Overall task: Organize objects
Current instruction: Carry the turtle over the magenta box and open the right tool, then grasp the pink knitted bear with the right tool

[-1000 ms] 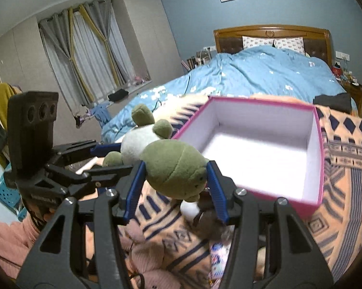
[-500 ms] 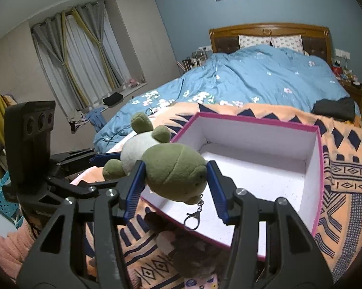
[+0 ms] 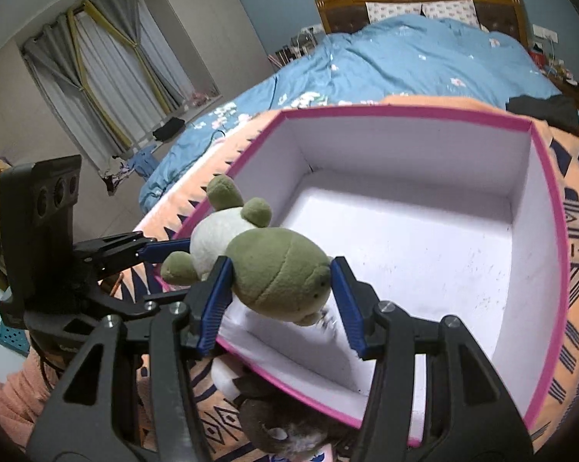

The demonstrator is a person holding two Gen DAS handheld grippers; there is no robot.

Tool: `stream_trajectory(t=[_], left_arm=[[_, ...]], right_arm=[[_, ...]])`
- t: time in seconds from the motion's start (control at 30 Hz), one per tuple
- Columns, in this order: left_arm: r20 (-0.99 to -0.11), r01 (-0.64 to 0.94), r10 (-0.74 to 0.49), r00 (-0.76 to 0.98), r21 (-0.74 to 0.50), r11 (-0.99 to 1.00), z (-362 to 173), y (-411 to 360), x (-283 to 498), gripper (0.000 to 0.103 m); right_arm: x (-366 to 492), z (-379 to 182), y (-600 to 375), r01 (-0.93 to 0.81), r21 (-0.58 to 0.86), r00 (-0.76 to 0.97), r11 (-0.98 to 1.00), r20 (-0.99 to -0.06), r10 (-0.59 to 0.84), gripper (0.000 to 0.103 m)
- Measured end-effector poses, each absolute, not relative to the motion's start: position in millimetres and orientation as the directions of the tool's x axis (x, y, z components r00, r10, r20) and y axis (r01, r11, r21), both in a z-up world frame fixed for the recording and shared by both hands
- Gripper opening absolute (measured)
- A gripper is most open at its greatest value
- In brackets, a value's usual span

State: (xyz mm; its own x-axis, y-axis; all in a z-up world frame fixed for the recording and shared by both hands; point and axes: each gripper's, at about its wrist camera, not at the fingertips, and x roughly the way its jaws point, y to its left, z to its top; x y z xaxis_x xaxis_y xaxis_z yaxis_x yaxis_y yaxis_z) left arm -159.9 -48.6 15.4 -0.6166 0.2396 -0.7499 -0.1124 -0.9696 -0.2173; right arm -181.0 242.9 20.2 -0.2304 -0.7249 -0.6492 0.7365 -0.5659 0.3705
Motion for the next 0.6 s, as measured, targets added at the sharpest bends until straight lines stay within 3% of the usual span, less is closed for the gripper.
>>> stream_trajectory(t=[0.3, 0.43, 0.6], left_arm=[[-0.727, -0.104, 0.178, -0.663, -0.146, -0.984, 18.2, -43.8, -144.3, 0.072], [-0.669, -0.124, 0.181, -0.721, -0.133, -0.983, 30.7, -46.5, -122.4, 0.081], [-0.6, -0.17, 0.227, -0.767, -0.151, -0.974, 46.0, -49.9, -93.7, 0.087]], right_arm=[[-186.6, 10.4, 248.6, 0.689, 0.323, -0.314, -0.649, -0.674, -0.669, 0.06], [-168.7, 23.8, 266.6, 0.697, 0.309, -0.357, -0.647, -0.633, -0.686, 0.061], [-127.2, 48.8, 293.8, 0.733, 0.273, -0.414, -0.623, -0.549, -0.726, 0.08]])
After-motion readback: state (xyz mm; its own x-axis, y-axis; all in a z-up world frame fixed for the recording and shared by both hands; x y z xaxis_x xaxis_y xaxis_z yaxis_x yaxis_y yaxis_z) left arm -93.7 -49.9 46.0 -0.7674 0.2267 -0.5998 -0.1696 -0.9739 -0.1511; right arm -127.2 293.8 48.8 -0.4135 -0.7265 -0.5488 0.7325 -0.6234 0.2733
